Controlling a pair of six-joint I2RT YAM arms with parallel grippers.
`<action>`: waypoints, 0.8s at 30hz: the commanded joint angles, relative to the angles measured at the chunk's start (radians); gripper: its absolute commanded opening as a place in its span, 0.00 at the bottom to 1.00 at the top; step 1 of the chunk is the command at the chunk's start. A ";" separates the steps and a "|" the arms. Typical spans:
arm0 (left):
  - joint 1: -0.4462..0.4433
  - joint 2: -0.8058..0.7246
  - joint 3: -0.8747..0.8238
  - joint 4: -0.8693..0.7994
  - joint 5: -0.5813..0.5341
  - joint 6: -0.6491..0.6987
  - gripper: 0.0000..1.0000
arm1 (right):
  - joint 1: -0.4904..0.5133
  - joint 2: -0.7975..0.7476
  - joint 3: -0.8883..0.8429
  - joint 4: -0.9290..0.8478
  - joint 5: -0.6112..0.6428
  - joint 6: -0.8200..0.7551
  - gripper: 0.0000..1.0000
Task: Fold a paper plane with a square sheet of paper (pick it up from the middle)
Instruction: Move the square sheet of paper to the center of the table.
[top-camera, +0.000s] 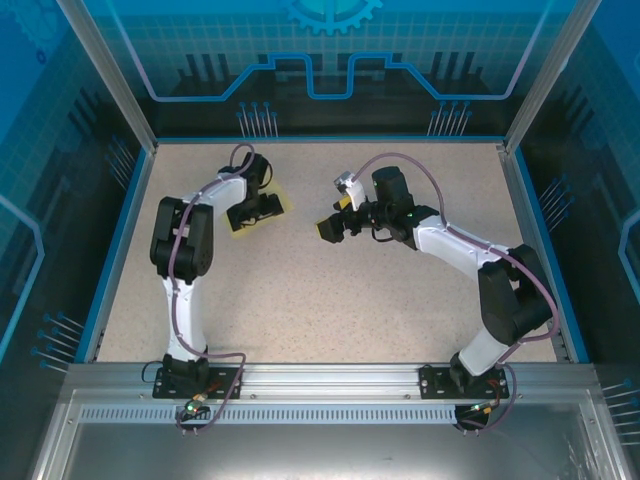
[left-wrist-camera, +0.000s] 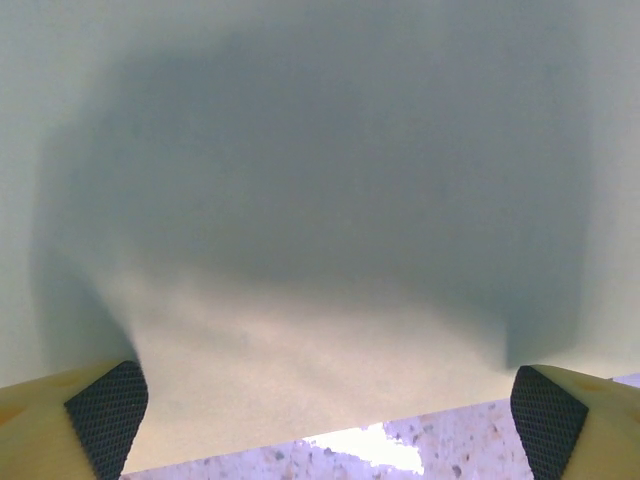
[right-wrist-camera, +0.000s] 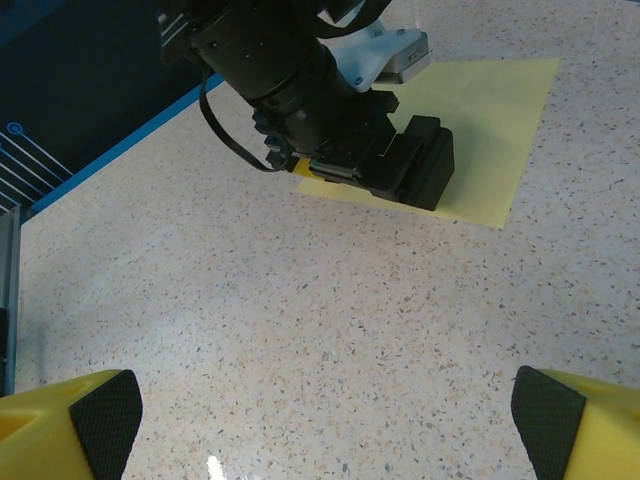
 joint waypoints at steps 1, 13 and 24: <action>-0.033 0.001 -0.101 -0.071 0.105 0.012 0.99 | 0.001 -0.011 -0.003 0.023 -0.024 0.019 0.99; -0.155 -0.177 -0.359 -0.034 0.088 -0.054 0.99 | -0.003 -0.016 -0.025 0.052 -0.045 0.039 0.99; -0.309 -0.351 -0.470 -0.076 0.038 -0.135 0.99 | -0.019 -0.086 -0.093 0.037 -0.058 0.027 0.99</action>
